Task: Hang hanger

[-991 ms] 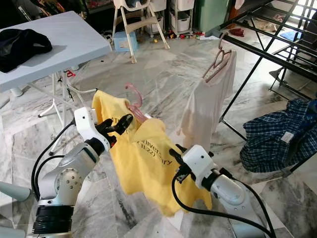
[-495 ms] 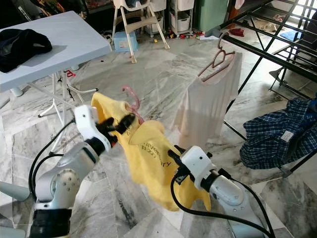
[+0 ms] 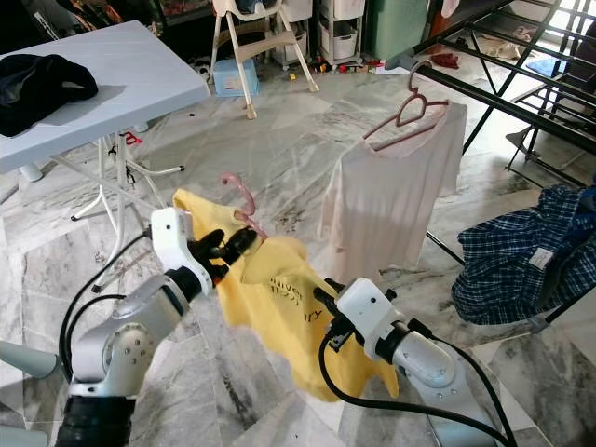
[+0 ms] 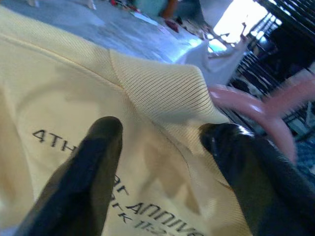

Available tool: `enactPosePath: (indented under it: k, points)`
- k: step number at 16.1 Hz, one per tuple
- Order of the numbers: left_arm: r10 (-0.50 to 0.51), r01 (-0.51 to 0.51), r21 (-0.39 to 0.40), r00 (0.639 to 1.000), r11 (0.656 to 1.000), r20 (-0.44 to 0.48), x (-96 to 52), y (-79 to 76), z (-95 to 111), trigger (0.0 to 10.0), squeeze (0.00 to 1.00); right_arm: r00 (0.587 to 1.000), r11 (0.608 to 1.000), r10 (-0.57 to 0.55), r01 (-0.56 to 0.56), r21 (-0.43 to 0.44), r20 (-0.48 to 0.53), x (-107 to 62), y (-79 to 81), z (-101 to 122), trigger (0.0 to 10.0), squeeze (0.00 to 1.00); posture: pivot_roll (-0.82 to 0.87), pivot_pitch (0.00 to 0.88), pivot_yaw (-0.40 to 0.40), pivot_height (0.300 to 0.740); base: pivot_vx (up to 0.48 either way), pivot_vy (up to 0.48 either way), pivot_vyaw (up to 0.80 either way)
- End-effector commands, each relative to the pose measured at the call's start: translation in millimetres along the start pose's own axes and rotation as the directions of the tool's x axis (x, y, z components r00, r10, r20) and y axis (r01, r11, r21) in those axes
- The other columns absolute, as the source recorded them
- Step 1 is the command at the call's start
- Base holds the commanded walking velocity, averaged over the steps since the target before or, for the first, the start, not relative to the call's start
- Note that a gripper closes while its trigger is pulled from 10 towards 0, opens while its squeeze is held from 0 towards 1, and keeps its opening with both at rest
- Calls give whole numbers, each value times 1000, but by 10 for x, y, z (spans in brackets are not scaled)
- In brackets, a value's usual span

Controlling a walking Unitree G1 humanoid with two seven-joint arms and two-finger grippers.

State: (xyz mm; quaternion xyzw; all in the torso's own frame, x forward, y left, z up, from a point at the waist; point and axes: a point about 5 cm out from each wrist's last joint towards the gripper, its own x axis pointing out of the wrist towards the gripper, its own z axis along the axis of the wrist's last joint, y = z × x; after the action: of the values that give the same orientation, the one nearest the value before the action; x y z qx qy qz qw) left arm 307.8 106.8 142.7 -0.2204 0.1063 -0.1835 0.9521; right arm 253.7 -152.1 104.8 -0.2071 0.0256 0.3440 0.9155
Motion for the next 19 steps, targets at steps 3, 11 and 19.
enactPosePath:
  k: [3, 11, 19]
  points:
    - [166, -167, 32, 986, 985, 29, -44, 316, 74, 0, 0, 996, 999, -12, 16, -41, 91, 1, -83, 181, 10000, 0, -135, 89, 84, 740, 0, 0, 0]
    - [248, -251, 56, 967, 966, 63, -73, 508, 90, 0, 0, 996, 999, -18, 21, -43, 88, -4, -99, 180, 10000, 0, -135, 89, 81, 740, 0, 0, 0]
    - [304, -317, 100, 944, 943, 127, -93, 701, 221, 0, 0, 995, 999, 12, -7, -46, 95, -75, -117, 171, 10000, 0, -137, 92, 83, 740, 0, 0, 0]
